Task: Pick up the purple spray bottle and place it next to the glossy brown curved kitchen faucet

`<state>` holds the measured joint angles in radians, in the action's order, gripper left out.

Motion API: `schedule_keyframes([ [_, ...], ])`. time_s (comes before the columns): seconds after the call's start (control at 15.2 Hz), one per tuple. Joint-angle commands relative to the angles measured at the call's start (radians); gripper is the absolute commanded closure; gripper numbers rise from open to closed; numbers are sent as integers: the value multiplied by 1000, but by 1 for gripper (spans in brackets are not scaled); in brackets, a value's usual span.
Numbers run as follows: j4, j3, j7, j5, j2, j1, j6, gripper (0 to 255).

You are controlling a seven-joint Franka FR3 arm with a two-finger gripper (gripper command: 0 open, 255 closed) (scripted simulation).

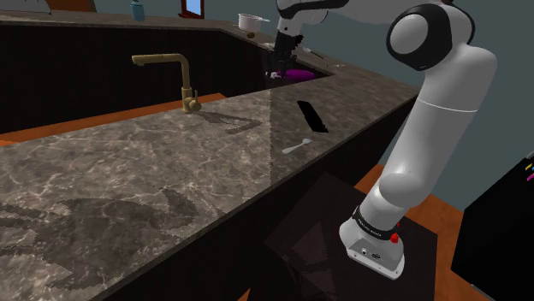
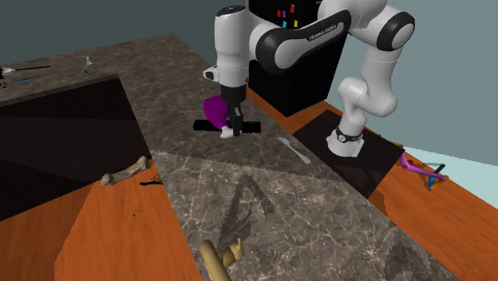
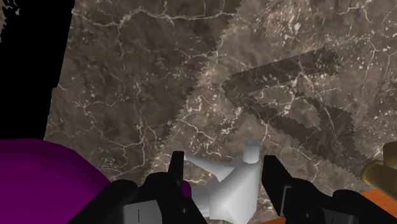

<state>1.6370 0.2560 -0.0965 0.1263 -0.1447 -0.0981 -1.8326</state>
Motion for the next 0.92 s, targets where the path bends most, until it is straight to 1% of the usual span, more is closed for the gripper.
schedule_keyframes([
  [0.0, -22, 0, -3, -1, 2, 0, 24, 255],
  [0.86, -237, 4, -13, 4, -28, -10, 210, 255],
])
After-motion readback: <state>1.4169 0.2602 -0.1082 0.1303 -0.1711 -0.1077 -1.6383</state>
